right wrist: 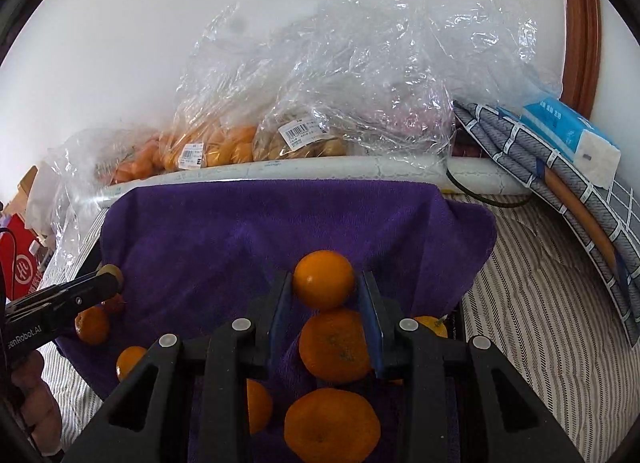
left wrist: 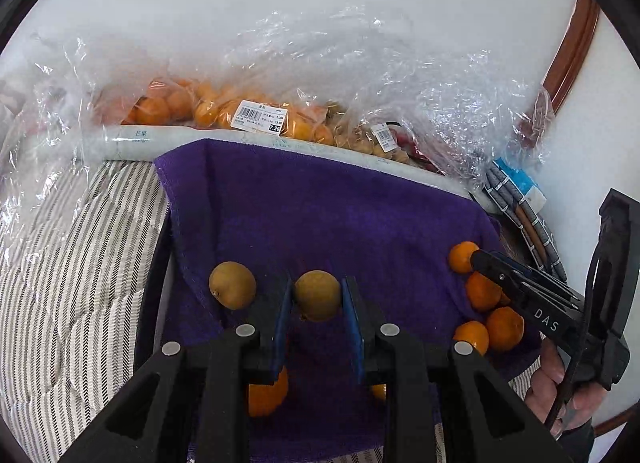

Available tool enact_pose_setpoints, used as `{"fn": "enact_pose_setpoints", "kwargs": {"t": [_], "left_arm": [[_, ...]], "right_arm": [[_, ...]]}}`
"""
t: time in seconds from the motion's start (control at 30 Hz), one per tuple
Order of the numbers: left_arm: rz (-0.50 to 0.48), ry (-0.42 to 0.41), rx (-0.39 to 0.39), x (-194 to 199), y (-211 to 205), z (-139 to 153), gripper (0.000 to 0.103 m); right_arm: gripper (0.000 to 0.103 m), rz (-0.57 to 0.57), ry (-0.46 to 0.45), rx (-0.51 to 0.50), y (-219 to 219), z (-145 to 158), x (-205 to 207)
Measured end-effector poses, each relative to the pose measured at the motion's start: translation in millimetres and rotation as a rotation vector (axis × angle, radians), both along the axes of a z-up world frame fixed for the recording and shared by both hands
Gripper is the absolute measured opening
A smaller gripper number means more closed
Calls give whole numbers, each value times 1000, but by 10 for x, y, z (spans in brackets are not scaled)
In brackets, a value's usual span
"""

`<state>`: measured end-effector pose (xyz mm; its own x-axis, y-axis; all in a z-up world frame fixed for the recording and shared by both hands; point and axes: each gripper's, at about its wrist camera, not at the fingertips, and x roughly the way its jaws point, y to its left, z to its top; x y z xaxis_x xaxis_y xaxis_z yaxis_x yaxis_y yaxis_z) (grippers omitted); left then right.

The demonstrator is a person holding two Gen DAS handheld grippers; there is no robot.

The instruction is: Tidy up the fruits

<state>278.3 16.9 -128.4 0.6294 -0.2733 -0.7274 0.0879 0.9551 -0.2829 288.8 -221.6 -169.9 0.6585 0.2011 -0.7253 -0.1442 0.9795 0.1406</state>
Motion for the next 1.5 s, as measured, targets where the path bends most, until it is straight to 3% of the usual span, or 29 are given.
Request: {"fn": "enact_pose_setpoints", "kwargs": {"t": [0.07,0.2,0.3,0.43,0.53,0.7,0.77,0.83,0.9,1.03,1.5], "left_arm": [[-5,8,-7,-5,5,-7,24],[0,-2,-3,-122,10,106,25],[4,-27,-2,-335,16,253,34],[22,-67,61,-700,-4,461,42],[43,-85,73,-991,14,601,50],[56,-130,117,-1494,10,793,53],[64,-154,130,-1666,-2,848,60],[71,-177,148,-1849,-27,903,77],[77,-190,161,-1999,-51,943,80],[95,-201,166,-2180,-83,999,89],[118,-220,165,-2422,-55,1099,91]], "right_arm": [[34,5,-4,0,7,16,-26],[45,-4,-17,-17,27,157,-144],[53,-29,-38,-6,22,346,-332],[63,-50,-76,-20,32,675,-792],[64,-75,-75,-29,20,867,-1132],[64,-90,-83,-47,43,1125,-1683],[65,-112,-110,-53,48,1200,-1904],[76,-119,-129,-48,47,1259,-2098],[90,-115,-146,-29,37,1300,-2249],[99,-131,-168,-25,-37,1375,-2469],[100,-163,-174,-44,-110,1412,-2764]]}}
